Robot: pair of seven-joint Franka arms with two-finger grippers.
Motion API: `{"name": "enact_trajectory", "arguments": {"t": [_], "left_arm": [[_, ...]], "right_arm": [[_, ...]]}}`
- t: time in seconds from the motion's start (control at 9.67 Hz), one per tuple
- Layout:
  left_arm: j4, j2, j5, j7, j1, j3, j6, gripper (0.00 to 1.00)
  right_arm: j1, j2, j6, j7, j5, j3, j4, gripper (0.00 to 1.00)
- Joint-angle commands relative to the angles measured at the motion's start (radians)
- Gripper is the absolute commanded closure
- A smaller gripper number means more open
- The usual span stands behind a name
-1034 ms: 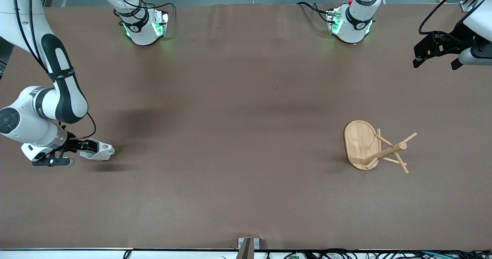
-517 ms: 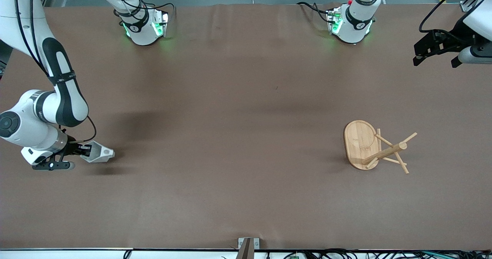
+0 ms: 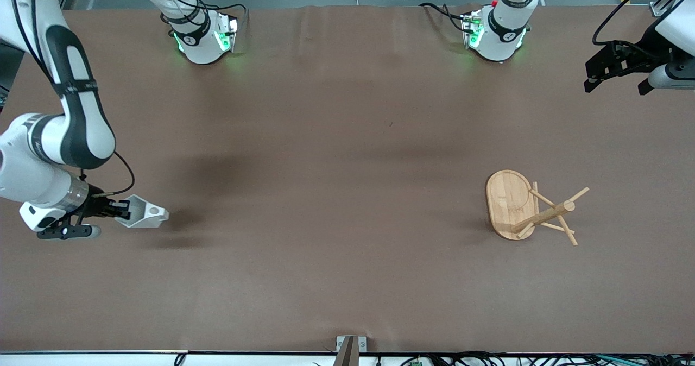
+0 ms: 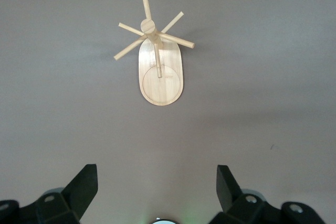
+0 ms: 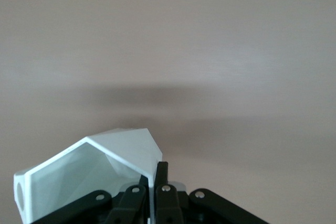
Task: Hang cup on rack
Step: 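Close the right gripper on the white mug's body, then lift the mug with the right gripper and carry it toward the table middle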
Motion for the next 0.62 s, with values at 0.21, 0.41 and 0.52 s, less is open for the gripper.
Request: {"name": "enact_trajectory", "arguments": {"t": [0.21,0.41,0.52], "left_arm": [[-0.02,0.0,0.008,0.014,0.002,-0.003,-0.017,0.0],[-0.02,0.0,0.008,0.014,0.002,-0.003,-0.017,0.0],[-0.02,-0.002,0.008,0.014,0.002,-0.003,-0.017,0.0]], "right_arm": [[0.005,-0.095,-0.095,-0.001,0.317,0.132,-0.025,1.0],[0.005,-0.095,-0.109,-0.004,0.501,0.206,-0.019,1.0],[0.011,-0.091,-0.108,-0.004,0.61,0.233,-0.006,1.0]]}}
